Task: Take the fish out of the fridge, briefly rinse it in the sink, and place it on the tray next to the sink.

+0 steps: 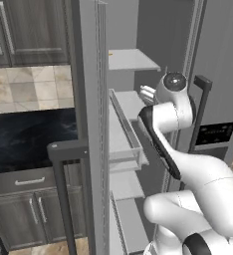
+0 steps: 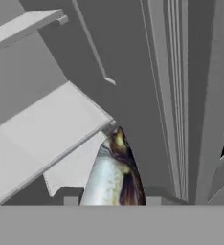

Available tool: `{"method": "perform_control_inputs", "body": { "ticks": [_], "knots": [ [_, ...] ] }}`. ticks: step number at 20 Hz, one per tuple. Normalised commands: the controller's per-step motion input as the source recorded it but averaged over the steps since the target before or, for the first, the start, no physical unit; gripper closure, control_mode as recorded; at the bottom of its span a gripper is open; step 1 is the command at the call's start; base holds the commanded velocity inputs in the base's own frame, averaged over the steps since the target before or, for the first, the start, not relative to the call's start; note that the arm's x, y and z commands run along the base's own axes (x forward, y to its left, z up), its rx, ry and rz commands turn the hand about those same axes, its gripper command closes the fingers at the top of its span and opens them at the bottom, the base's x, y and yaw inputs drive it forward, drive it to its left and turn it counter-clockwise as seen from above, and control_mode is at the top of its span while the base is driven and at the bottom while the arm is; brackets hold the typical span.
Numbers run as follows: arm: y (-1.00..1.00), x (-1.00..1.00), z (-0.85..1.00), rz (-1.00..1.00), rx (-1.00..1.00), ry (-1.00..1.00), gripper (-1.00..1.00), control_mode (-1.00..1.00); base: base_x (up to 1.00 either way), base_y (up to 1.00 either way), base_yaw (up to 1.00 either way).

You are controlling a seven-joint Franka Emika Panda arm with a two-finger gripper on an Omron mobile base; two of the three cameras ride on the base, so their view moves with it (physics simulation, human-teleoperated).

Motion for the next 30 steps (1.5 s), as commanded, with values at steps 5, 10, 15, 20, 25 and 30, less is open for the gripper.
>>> {"method": "perform_control_inputs", "body": {
  "ticks": [5, 10, 15, 20, 25, 30],
  "knots": [
    [-0.71, -1.0, 0.78, 0.02, 0.23, 0.15, 1.0, -1.0, 0.0, 0.0, 0.0],
    [-0.15, -0.68, 0.08, 0.05, 0.0, -0.1, 1.0, -1.0, 0.0, 0.0, 0.0],
    [-0.04, -0.53, 0.0, 0.1, 0.0, -0.25, 1.0, -1.0, 0.0, 0.0, 0.0],
    [-0.05, -0.34, 0.0, 0.05, -0.01, -0.1, 1.0, -1.0, 0.0, 0.0, 0.0],
    [-0.03, -0.26, -0.1, 0.05, 0.0, 0.01, 1.0, 1.0, -0.6, -0.33, 0.33],
    [0.0, 0.0, 0.0, 0.0, 0.0, 0.0, 1.0, 1.0, -1.0, -0.56, 0.64]
  ]
}}
